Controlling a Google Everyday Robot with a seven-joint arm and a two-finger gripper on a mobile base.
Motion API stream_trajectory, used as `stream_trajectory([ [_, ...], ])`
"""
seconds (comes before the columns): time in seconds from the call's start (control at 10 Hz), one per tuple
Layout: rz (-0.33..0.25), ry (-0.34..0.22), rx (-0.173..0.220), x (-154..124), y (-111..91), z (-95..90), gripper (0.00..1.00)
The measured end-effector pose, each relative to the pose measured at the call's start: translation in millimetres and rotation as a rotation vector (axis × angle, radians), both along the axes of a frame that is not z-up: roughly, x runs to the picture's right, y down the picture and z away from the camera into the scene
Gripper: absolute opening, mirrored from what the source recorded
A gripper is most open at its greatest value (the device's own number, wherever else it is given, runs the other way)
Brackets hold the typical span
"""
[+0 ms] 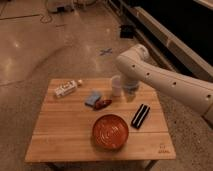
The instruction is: Place the white sponge in the ceramic bowl
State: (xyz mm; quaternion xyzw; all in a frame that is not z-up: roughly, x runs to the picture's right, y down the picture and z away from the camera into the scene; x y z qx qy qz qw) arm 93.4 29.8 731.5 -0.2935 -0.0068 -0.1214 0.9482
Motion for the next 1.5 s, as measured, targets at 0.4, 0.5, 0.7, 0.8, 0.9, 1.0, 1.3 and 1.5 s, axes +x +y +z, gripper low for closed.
stream_trajectory([
  [0.4,-0.073,-0.048,-0.001,-19,-5,7.2,0.41],
  [0.5,-0.042,-0.022,-0.003,-12,-5,6.1,0.41],
  [0.7,-0.027,-0.013,-0.007,-21,-2,17.9,0.41],
  [0.8,-0.051,-0.033,-0.004,-29,-6,20.8,0.41],
  [0.9,-0.068,-0.044,-0.004,-30,-9,18.0,0.41],
  [1.0,-0.086,-0.047,-0.010,-27,-13,10.5,0.41],
  [1.3,-0.082,-0.042,-0.013,-34,-22,29.8,0.41],
  [1.5,-0.086,-0.047,-0.012,-39,-33,44.7,0.41],
])
